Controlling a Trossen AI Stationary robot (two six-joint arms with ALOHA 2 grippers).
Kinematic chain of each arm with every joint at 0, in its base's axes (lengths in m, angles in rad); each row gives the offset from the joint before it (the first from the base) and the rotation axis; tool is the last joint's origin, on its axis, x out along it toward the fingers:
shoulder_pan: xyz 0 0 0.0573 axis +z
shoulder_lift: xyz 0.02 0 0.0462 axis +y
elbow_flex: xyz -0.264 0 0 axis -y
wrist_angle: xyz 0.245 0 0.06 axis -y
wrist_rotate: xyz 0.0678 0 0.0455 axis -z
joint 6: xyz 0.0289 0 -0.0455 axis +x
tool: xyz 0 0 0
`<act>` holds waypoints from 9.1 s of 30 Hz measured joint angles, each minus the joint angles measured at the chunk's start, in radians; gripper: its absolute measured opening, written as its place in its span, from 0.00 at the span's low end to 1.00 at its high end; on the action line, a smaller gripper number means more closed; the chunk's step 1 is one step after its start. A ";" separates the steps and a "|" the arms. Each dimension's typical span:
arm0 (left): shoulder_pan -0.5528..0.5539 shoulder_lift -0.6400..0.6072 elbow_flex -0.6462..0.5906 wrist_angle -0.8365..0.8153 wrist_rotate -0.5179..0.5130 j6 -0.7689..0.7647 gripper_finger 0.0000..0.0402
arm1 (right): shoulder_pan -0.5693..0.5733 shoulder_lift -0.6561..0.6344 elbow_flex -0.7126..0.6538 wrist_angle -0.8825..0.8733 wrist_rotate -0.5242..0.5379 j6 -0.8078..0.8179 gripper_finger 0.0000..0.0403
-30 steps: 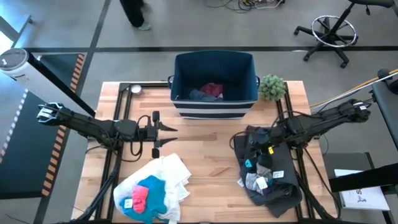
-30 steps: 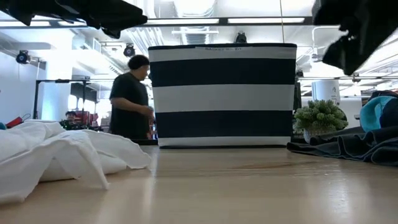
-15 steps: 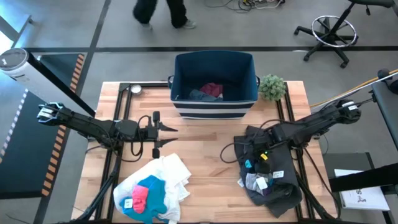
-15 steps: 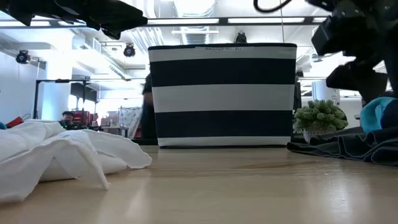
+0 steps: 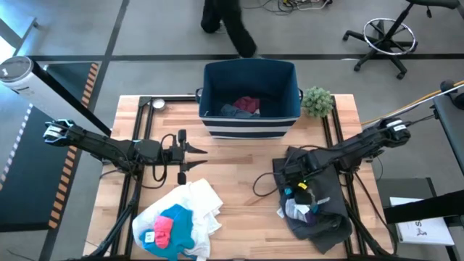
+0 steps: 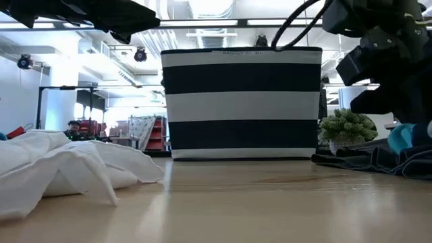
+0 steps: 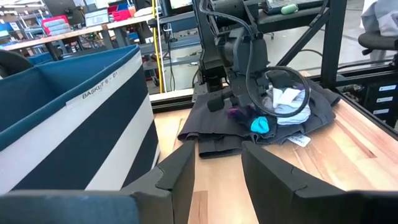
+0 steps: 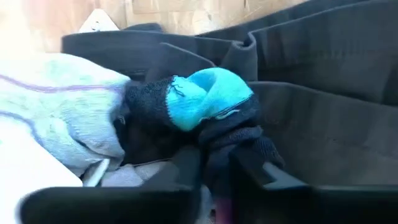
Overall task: Sort clothes
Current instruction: Put the light blue sock into the blue bin, then put the pink sock into the blue bin
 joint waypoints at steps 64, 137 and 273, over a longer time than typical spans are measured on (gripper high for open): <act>0.000 0.000 0.000 0.000 0.004 -0.016 0.29 | -0.041 0.409 0.381 0.049 0.245 -0.388 0.43; -0.108 0.165 0.462 -0.799 0.012 -0.149 0.28 | -0.427 -0.124 0.502 0.262 0.369 -0.545 0.00; -0.292 0.511 0.708 -1.388 0.444 -0.661 0.00 | 0.055 -0.073 -0.014 0.802 0.563 -0.422 0.00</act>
